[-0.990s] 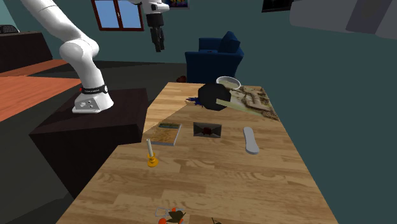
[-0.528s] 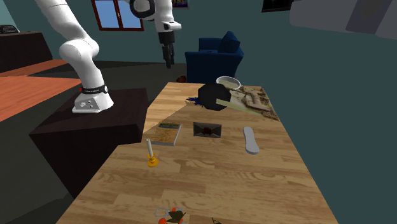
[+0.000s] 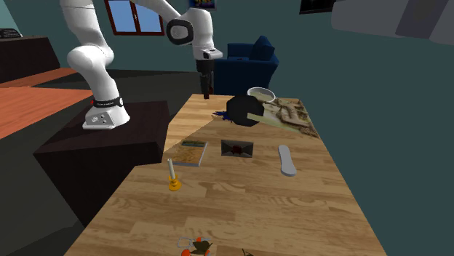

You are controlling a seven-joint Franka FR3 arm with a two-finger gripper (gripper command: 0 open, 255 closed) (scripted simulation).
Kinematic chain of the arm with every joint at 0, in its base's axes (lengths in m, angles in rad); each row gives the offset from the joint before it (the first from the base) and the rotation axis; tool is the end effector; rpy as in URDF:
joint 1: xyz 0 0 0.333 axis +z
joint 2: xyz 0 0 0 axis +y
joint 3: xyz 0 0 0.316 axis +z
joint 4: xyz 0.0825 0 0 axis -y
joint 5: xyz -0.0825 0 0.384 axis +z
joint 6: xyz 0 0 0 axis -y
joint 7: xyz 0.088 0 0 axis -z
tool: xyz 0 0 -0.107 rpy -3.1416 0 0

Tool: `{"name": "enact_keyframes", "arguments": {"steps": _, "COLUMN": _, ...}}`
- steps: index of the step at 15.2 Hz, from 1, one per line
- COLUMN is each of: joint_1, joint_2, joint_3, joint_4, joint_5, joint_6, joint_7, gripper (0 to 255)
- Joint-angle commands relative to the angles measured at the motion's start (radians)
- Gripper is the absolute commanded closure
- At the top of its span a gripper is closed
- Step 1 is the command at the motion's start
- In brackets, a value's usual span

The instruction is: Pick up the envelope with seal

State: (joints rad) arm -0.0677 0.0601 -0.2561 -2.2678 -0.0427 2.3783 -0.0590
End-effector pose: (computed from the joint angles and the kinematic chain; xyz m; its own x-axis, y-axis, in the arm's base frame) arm 0.5028 -0.1689 0.3383 0.9719 -0.2303 0.0486 -0.2326 -0.9713 0.0492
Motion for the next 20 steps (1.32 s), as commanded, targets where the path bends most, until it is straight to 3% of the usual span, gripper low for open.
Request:
{"name": "enact_keyframes", "arguments": {"steps": 1, "joint_1": -0.009, "joint_2": 0.087, "joint_3": -0.003, "joint_4": 0.047, "joint_5": 0.032, "joint_6": 0.034, "joint_7": -0.025, "gripper": 0}}
{"name": "enact_keyframes", "arguments": {"steps": 9, "joint_1": -0.080, "joint_2": 0.404, "joint_3": 0.022, "joint_4": 0.264, "joint_5": 0.140, "joint_6": 0.106, "joint_7": -0.103, "gripper": 0}}
{"name": "enact_keyframes", "arguments": {"steps": 17, "joint_1": -0.163, "joint_2": 0.722, "joint_3": 0.058, "joint_4": 0.567, "joint_5": 0.196, "joint_6": 0.100, "joint_7": -0.133, "gripper": 0}}
{"name": "enact_keyframes", "arguments": {"steps": 20, "joint_1": -0.170, "joint_2": 0.762, "joint_3": 0.064, "joint_4": 0.594, "joint_5": 0.200, "joint_6": 0.111, "joint_7": -0.135, "gripper": 0}}
